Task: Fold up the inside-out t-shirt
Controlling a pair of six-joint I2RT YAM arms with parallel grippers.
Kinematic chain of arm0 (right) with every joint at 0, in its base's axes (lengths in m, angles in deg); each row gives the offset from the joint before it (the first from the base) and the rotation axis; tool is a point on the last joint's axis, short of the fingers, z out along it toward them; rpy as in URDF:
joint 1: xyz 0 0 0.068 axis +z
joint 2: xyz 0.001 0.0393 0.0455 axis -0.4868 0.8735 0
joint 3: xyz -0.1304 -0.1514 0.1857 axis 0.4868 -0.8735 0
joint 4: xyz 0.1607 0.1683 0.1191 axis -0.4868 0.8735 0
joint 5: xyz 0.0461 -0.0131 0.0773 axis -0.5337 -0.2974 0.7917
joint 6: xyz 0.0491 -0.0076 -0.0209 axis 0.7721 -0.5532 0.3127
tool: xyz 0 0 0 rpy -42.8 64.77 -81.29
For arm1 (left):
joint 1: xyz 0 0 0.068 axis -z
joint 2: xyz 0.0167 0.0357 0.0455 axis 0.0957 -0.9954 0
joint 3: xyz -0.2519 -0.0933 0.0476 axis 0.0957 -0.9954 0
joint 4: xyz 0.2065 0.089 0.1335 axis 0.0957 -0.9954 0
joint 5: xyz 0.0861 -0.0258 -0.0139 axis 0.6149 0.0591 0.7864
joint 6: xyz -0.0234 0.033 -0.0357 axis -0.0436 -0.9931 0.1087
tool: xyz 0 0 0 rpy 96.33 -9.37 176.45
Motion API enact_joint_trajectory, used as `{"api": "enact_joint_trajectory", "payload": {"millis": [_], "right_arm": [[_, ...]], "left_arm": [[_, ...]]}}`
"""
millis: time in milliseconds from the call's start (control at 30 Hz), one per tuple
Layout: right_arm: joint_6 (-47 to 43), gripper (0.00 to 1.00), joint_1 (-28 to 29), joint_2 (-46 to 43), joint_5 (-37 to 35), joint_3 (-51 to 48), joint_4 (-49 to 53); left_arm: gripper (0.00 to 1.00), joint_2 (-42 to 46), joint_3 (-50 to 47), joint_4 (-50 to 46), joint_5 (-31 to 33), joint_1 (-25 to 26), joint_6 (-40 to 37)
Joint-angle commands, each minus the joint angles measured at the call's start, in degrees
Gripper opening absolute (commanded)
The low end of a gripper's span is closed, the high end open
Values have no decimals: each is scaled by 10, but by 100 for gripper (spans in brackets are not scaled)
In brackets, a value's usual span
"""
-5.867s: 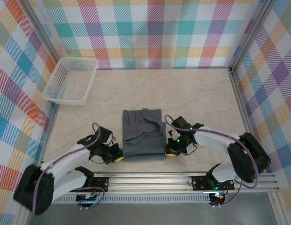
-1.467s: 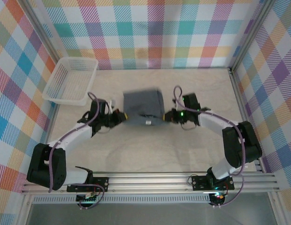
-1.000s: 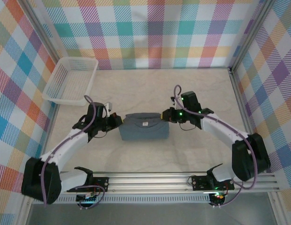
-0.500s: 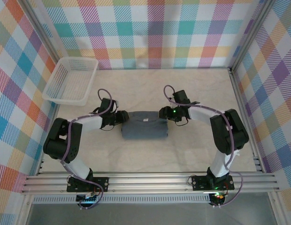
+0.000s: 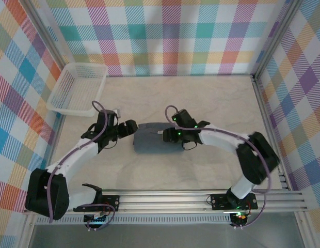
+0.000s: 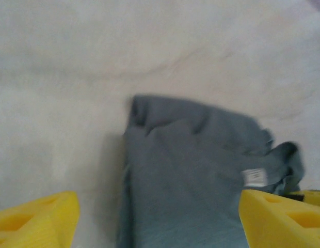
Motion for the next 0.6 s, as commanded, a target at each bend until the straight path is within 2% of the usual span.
{"api": "enact_joint_trajectory", "payload": {"millis": [0,100,167,233,300,367,467,567], "right_arm": [[-6,61,-5,-4,-13,58,78],[10,63,-7,-70,-50,76,121],[50,63,-18,-116,-71,61,141],[94,64,-41,-160,-80,36,167],[132,64,-67,-201,-91,12,199],[185,70,-97,-243,-118,-11,245],[228,71,-156,-306,-108,-63,266],[245,71,-209,-342,-67,-96,285]], "left_arm": [[82,-16,-8,-20,-22,6,13],[79,-31,-22,29,-80,12,50],[74,-51,-34,73,-91,37,77],[63,-93,-33,106,-90,79,99],[47,-138,-19,139,-99,112,123],[38,-183,14,167,-106,149,137],[37,-274,115,169,-107,206,136],[39,-399,242,191,-112,251,148]]}}
